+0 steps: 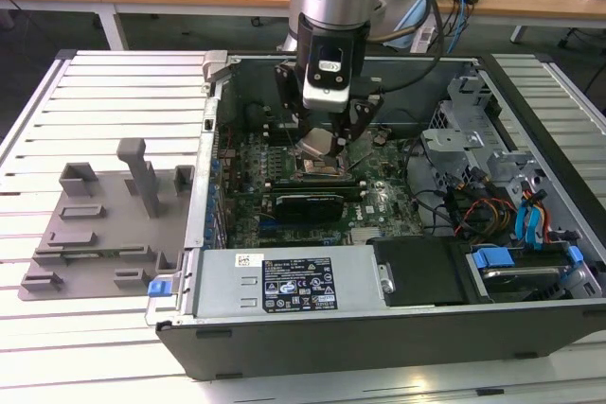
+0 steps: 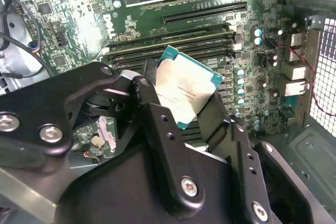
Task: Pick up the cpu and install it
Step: 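Place the cpu into insertion slot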
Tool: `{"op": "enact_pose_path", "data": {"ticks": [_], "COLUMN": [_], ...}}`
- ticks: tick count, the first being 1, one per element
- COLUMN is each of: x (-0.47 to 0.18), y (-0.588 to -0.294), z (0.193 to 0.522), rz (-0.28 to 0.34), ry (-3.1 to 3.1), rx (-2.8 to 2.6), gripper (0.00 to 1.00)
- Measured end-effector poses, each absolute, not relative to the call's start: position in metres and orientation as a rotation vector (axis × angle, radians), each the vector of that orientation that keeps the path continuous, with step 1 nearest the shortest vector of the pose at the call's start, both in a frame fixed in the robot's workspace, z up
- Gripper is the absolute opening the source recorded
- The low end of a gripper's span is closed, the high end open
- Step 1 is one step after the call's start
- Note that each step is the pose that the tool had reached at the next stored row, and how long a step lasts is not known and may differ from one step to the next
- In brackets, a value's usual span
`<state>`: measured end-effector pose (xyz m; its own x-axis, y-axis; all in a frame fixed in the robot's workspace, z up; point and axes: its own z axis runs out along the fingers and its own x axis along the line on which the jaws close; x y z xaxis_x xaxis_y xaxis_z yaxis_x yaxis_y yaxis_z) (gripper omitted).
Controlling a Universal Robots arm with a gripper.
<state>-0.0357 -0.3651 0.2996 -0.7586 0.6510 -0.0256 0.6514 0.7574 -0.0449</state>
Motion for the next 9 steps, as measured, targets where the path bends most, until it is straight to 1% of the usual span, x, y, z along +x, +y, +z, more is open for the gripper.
{"op": "enact_pose_path", "data": {"ticks": [9], "x": [-0.0357], "y": [-0.3651], "z": [0.2993], "rz": [-0.080], "ry": [2.883], "rx": [1.229], "gripper": [0.55]}}
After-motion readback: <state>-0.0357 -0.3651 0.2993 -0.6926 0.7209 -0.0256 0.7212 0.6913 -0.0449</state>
